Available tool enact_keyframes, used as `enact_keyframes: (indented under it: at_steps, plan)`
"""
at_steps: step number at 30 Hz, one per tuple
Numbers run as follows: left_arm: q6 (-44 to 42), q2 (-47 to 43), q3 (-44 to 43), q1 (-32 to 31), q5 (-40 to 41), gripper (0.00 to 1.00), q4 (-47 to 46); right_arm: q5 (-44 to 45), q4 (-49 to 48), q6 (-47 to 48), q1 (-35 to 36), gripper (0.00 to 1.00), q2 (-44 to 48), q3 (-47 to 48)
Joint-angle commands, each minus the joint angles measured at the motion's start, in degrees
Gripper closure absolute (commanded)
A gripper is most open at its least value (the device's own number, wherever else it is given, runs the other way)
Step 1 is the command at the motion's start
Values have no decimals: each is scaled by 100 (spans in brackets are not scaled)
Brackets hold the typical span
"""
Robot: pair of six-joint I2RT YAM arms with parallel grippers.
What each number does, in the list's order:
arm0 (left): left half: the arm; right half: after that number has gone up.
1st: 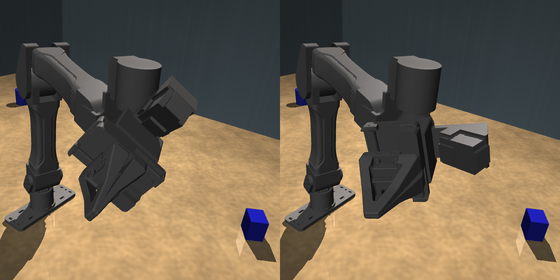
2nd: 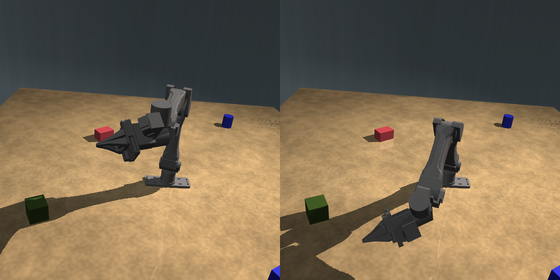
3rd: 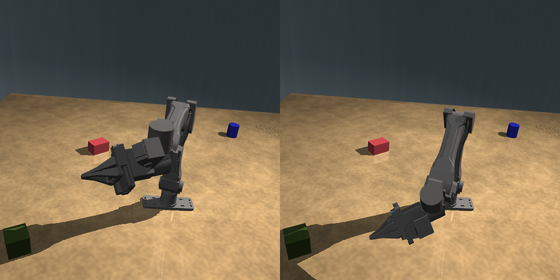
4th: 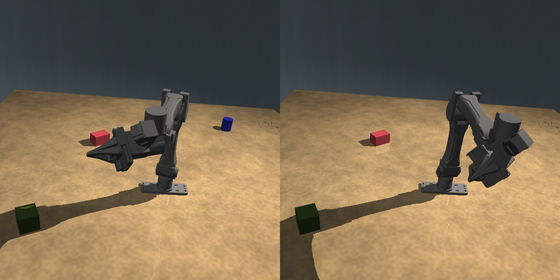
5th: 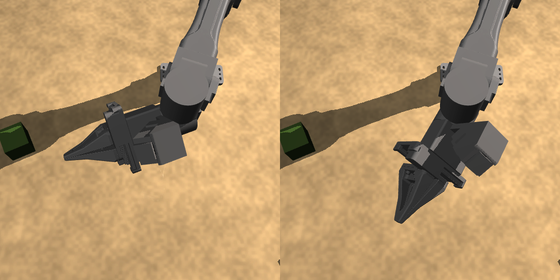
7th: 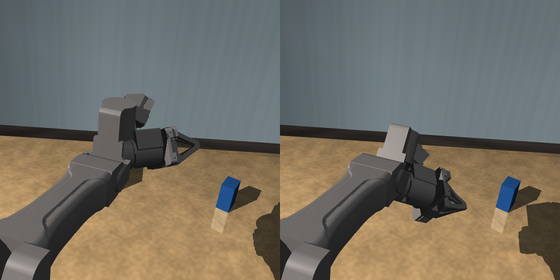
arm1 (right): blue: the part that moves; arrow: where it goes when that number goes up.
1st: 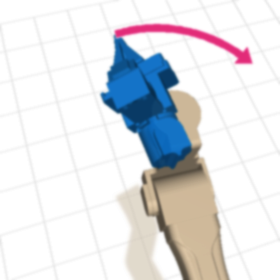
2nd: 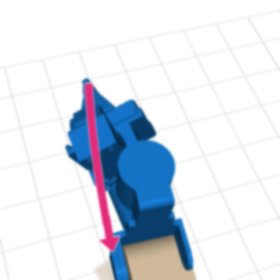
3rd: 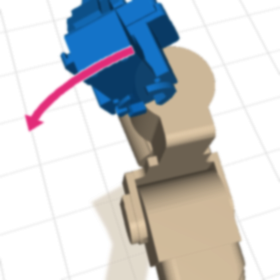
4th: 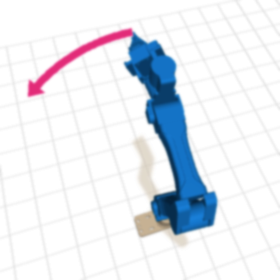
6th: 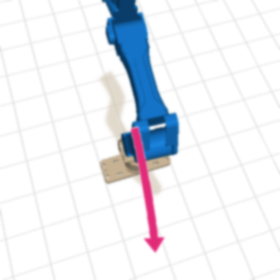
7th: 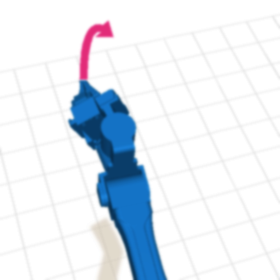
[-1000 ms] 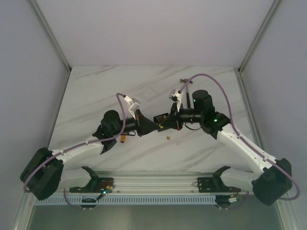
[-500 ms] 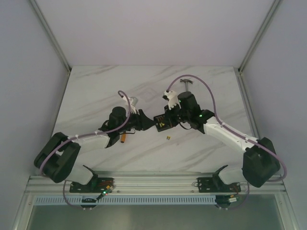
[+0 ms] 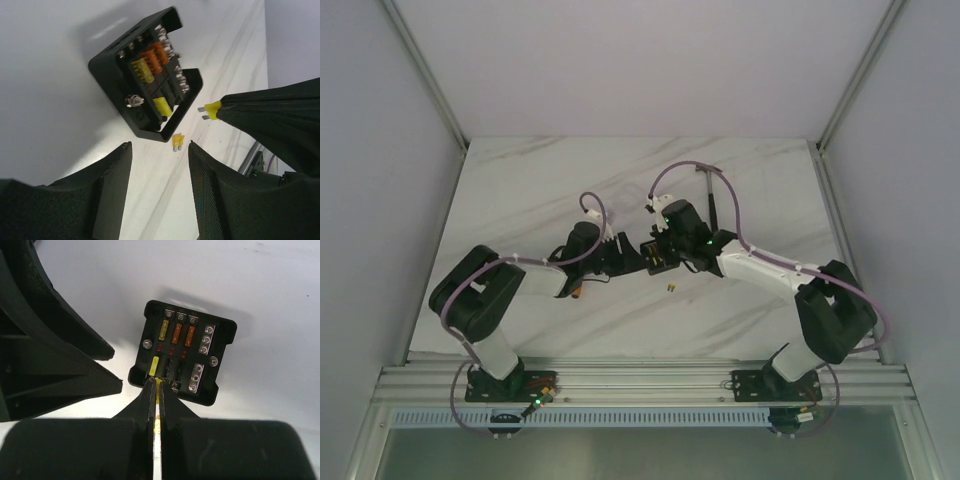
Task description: Snap on the fuse box
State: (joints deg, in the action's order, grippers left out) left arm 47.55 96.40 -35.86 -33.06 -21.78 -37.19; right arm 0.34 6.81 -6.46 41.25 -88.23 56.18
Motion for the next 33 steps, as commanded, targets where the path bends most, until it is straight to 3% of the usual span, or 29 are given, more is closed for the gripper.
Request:
enact_keyframes:
  at_steps: [1,19,33]
  plan:
    - [434,393,-160,9,-280,43,-278,461,-237,-174,79,100,-230,234]
    - [903,929,-241,19,-349,60,-289,1112,-389,-303,313,100,-757,382]
    - [927,968,-248,17,-358,62,-280,1347,-286,-262,357,100,-935,393]
